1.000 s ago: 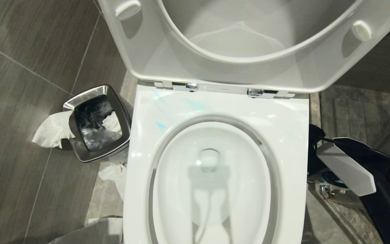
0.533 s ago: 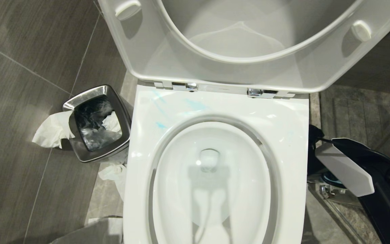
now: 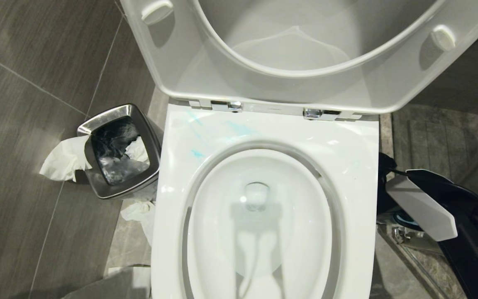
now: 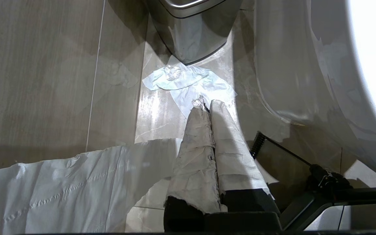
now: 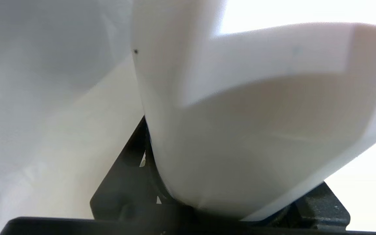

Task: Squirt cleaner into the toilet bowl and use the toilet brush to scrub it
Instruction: Pour in the cleaning agent

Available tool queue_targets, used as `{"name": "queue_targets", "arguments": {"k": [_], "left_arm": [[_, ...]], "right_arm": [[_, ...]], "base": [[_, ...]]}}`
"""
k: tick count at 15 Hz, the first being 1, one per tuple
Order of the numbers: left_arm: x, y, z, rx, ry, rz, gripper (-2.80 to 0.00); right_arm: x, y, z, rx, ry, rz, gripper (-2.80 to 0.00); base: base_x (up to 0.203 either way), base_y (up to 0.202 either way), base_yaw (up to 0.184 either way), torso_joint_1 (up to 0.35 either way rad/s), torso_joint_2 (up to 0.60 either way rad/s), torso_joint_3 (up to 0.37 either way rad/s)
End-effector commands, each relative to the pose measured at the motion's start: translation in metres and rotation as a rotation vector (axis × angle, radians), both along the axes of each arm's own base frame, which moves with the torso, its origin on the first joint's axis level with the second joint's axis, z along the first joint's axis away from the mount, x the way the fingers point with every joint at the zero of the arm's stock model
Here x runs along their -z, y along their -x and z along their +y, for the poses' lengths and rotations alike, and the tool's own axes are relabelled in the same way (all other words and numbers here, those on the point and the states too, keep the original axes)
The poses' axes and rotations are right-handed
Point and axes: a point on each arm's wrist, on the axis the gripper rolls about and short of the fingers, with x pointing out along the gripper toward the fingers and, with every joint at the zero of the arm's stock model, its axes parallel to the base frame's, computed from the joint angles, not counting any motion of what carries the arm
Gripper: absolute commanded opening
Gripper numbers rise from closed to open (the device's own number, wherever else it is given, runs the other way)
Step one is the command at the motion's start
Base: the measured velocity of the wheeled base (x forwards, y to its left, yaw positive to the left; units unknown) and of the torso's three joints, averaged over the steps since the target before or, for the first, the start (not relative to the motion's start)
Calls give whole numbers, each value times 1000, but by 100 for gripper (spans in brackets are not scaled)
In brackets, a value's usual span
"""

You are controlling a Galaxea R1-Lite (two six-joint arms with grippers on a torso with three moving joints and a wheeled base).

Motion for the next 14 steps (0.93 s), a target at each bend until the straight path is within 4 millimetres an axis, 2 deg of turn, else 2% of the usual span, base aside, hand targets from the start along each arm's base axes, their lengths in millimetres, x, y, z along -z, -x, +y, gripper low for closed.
{"name": "queue_targets", "arguments": {"k": [1,4,8,10,14], "left_arm": [[0,0,0,0,0,3,-280],[0,0,0,0,0,3,-280],[0,0,0,0,0,3,-280],[0,0,0,0,0,3,-280],[0,0,0,0,0,3,-280]], "right_arm": [[-20,3,-1,33,-18,-41,-280],[-45,15,-6,94,-49,-48,-280],[-82,47,-18,128,-51,-25,-280],[-95,67,-26,143,-49,-2,-280],[-130,119,-35,163,-47,19,-280]], "base": [[0,0,0,0,0,0],[0,0,0,0,0,0],[0,0,0,0,0,0],[0,0,0,0,0,0],[0,0,0,0,0,0]]}}
